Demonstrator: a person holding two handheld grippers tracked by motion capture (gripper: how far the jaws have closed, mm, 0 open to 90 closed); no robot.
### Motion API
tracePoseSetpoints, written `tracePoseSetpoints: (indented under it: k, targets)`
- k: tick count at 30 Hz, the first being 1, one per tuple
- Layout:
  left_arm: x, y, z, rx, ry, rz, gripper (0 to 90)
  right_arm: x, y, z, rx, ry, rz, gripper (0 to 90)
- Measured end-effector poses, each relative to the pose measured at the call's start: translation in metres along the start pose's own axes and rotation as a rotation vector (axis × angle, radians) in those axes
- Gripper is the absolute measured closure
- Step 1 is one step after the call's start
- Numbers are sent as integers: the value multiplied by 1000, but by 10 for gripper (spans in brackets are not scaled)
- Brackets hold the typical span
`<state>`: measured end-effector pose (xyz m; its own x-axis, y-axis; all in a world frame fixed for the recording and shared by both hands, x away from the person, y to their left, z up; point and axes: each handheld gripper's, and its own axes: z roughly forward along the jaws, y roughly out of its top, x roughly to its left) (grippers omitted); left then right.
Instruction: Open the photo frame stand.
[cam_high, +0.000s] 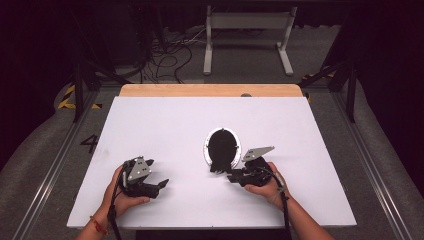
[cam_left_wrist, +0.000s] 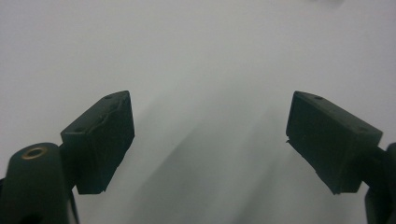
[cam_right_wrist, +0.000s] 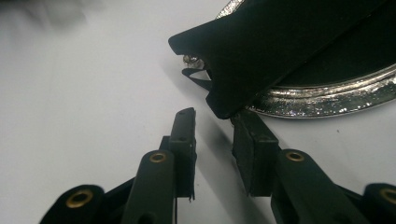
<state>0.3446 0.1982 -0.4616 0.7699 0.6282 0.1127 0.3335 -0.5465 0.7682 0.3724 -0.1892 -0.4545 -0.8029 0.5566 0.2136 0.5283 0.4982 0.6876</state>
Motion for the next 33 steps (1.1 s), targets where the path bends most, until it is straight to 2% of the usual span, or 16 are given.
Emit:
tracePoseSetpoints:
  k: [5,8,10,11,13,17,18,25,29,31,33]
  targets:
    - [0,0,0,-3,6,2,159,-11,-2,-1,-54,99,129,593]
    - [-1,1,-2,-33,26,2,166,-15,-3,-1,-86,138,187,552]
    - [-2,3,-1,-44,33,0,167,-20,-4,0,-117,197,253,542]
    - [-2,3,-1,-44,33,0,167,-20,-4,0,-117,197,253,542]
    - [-2,6,1,-42,28,9,167,-27,-6,1,-149,229,332,545]
    - [-4,14,10,-36,13,26,166,-35,-7,4,-185,249,416,528]
    - [-5,15,13,-35,9,30,166,-36,-7,6,-195,268,444,529]
    - [-8,31,31,-18,-34,71,167,-35,-1,14,-228,272,496,550]
    - [-6,37,35,-7,-49,83,172,-36,3,14,-230,254,493,564]
    - [-2,42,35,-23,-55,53,182,-37,4,16,-230,255,493,565]
    - [4,47,38,-36,-95,11,181,-35,5,15,-227,244,479,567]
